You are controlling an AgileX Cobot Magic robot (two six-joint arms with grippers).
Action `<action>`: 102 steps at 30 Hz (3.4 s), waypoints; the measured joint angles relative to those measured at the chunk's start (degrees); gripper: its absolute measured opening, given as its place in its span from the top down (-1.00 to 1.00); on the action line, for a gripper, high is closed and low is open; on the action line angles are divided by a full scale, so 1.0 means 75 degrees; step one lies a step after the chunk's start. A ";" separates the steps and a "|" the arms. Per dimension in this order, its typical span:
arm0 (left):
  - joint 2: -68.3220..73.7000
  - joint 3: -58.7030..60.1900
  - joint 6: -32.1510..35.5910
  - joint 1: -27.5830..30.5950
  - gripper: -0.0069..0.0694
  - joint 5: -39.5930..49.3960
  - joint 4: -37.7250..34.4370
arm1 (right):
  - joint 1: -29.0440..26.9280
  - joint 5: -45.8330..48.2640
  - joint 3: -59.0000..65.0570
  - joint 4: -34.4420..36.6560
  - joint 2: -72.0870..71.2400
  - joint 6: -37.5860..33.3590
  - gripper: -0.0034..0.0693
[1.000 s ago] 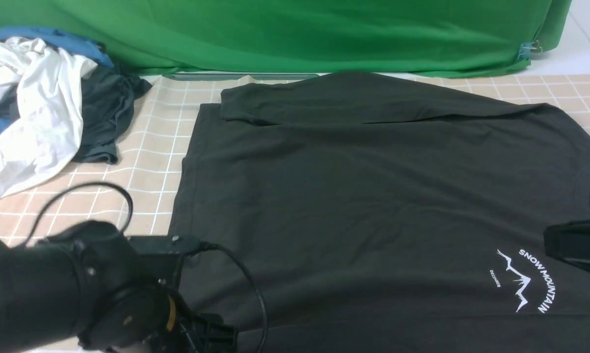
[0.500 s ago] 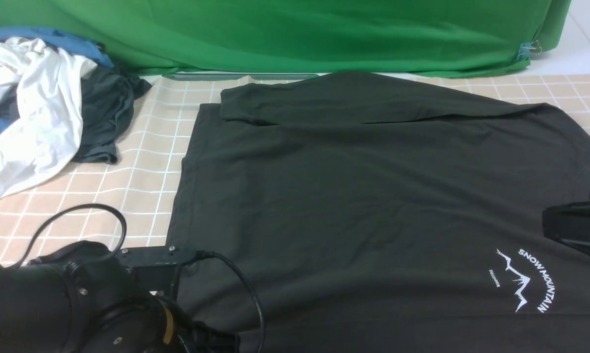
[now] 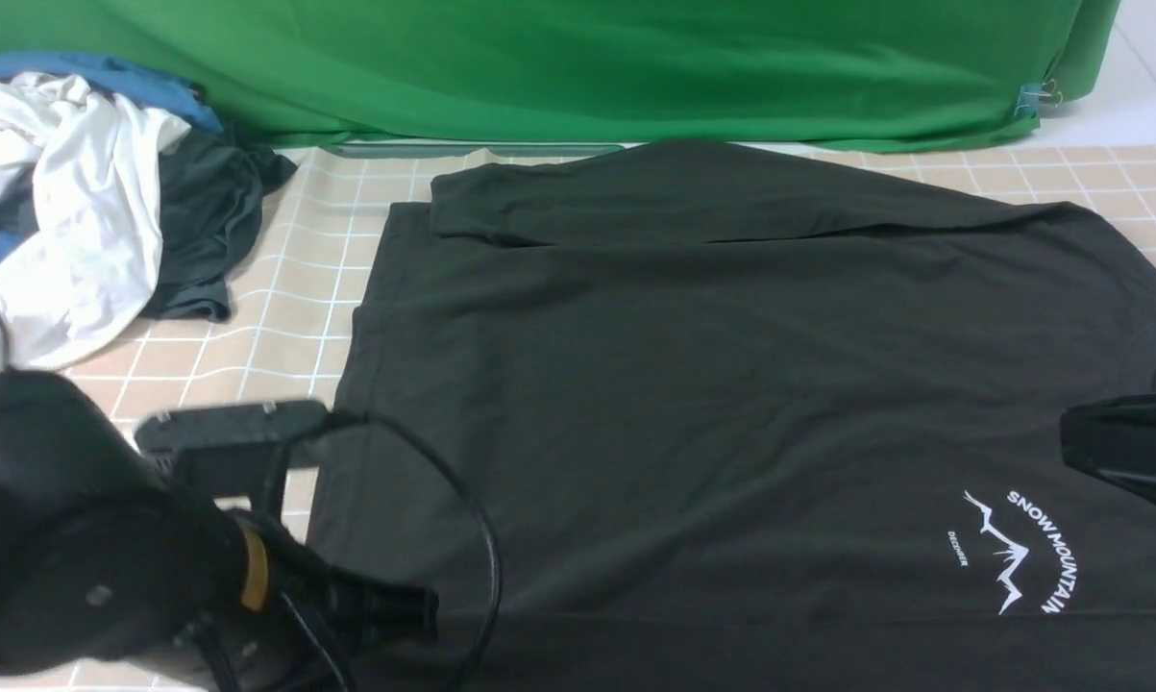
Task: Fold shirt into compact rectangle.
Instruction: 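Fold the left side of the black T-shirt inward over its body, then grab the top left corner of the dark shirt with the left gripper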
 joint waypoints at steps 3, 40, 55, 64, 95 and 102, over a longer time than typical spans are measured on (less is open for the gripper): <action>-0.0008 -0.0389 -0.0028 0.0000 0.74 0.0083 0.0396 | 0.0000 0.0000 0.0000 0.0000 0.0000 0.0033 0.42; 0.3564 -0.2909 0.0839 0.2438 0.37 -0.2382 0.2333 | 0.0000 0.0016 0.0000 -0.0004 0.0000 0.0338 0.31; 0.1181 -0.0900 0.3037 0.2171 0.79 -0.1461 -0.1804 | 0.0000 0.1955 -0.0007 -0.2622 0.2255 0.2697 0.78; 0.1325 0.1109 0.3113 0.2050 0.79 -0.1944 -0.2077 | 0.0000 0.0748 0.0017 -0.2501 0.4234 0.2736 -0.14; 0.1584 0.1686 0.3172 0.2050 0.79 -0.2419 -0.2192 | -0.0007 0.0821 -0.0031 -0.2233 0.6076 0.2840 0.72; 0.1584 0.1686 0.3177 0.2050 0.79 -0.2419 -0.2192 | 0.0000 0.1962 -0.0002 -0.2428 0.5189 0.2525 0.72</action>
